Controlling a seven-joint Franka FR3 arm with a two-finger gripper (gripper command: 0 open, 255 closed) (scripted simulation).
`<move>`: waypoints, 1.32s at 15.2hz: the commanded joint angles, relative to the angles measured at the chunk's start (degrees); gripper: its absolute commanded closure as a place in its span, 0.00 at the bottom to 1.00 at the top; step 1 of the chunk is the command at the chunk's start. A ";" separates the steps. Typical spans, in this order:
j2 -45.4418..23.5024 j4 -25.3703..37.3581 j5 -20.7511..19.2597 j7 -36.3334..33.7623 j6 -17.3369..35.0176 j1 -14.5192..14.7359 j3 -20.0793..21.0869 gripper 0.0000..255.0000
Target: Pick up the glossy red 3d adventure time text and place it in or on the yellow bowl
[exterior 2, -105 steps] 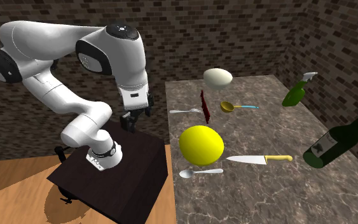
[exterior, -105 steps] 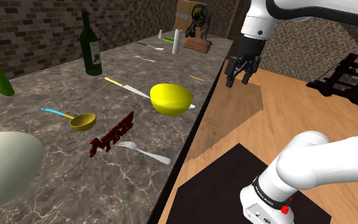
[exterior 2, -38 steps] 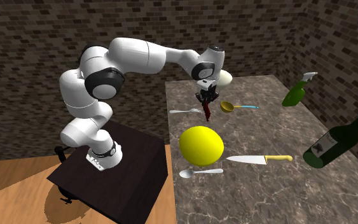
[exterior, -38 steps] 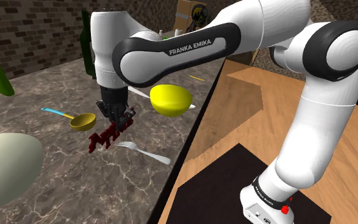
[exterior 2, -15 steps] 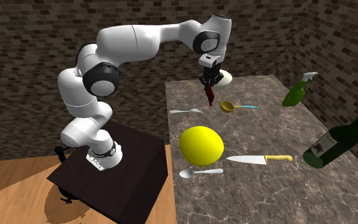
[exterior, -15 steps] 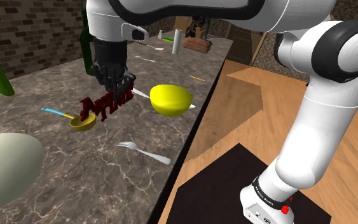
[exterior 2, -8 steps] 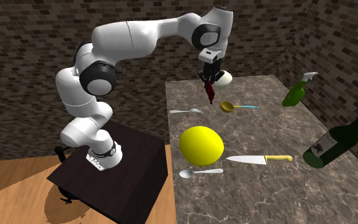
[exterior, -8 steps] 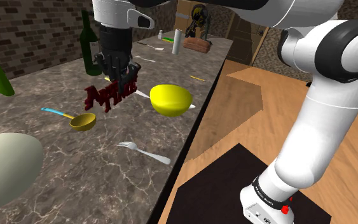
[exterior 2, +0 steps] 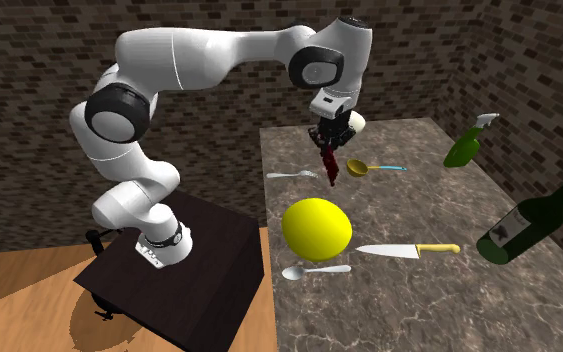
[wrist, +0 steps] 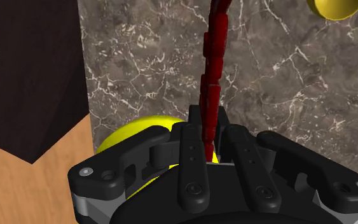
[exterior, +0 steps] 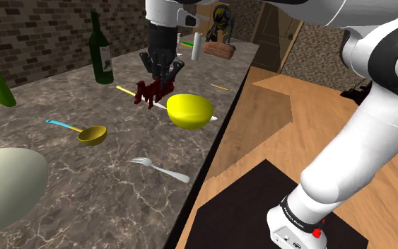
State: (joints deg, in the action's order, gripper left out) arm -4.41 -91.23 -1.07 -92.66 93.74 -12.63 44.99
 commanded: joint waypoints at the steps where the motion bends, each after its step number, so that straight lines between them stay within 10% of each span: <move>1: 2.65 -2.22 1.91 3.73 0.31 -2.20 -1.36 1.00; 13: 7.30 -5.51 4.45 21.78 -0.67 -10.89 -10.52 1.00; 20: 8.02 -11.61 4.89 22.25 4.82 -10.88 -10.59 1.00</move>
State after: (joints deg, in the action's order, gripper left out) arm 3.50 -101.80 3.75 -70.43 97.57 -23.54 34.37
